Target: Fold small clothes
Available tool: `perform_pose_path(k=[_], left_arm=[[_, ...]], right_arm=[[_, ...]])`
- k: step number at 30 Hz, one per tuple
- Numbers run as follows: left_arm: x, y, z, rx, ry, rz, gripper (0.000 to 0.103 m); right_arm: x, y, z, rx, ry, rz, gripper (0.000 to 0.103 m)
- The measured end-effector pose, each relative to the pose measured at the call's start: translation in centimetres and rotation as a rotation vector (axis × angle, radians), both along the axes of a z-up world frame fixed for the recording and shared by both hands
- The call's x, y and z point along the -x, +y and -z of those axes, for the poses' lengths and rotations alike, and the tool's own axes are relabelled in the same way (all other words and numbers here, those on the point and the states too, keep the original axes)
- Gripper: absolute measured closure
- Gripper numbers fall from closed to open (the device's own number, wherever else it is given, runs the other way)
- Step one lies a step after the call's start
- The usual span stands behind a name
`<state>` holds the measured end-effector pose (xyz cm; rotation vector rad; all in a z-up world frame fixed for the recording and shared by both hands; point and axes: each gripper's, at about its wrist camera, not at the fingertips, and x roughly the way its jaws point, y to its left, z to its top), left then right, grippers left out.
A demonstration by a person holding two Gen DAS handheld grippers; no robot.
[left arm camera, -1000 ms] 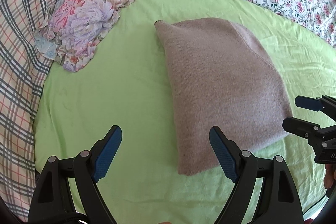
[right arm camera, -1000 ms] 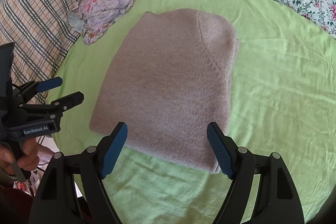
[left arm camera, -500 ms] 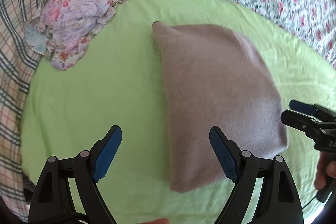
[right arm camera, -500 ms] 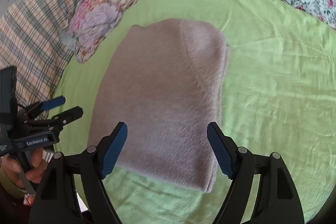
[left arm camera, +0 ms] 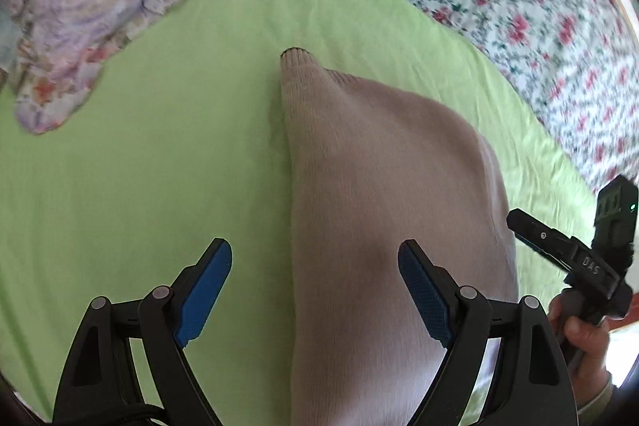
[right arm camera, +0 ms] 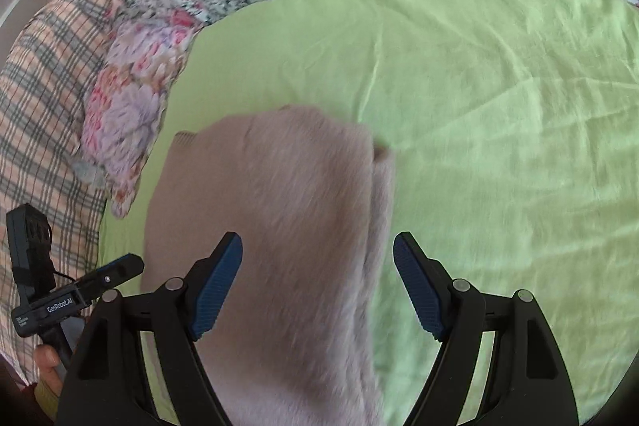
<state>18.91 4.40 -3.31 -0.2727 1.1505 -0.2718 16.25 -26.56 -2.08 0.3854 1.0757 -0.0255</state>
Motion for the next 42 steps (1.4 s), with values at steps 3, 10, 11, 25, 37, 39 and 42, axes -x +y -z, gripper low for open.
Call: perform_pose_path(k=[3, 10, 11, 25, 37, 39, 42], left_arm=[[-2.6, 0.2, 1.3, 0.056, 0.037, 0.000, 0.017], [-5.7, -1.3, 2.4, 0.108, 0.036, 0.065, 0.058], [-5.5, -1.7, 1.8, 0.067, 0.006, 0.070, 0.060], [-5.1, -4.8, 1.4, -0.185, -0.075, 0.120, 0.060], [-2.4, -3.9, 0.3, -0.257, -0.099, 0.099, 0.054], [-1.8, -3.5, -0.2, -0.267, -0.105, 0.089, 0.052], [-0.7, -2.9, -1.1, -0.284, -0.120, 0.067, 0.051]], right_arm=[[-1.5, -1.4, 1.1, -0.055, 0.003, 0.039, 0.024], [-2.4, -0.5, -0.8, -0.011, -0.087, -0.010, 0.091], [-1.8, -0.3, -1.8, -0.003, -0.129, -0.015, 0.091], [-3.3, -0.6, 1.8, 0.083, 0.012, 0.021, 0.090], [-2.3, -0.9, 0.4, 0.111, 0.026, 0.040, 0.079], [-1.3, -0.9, -0.3, 0.110, 0.022, 0.049, 0.079], [0.1, -0.5, -1.3, 0.102, 0.011, 0.050, 0.079]])
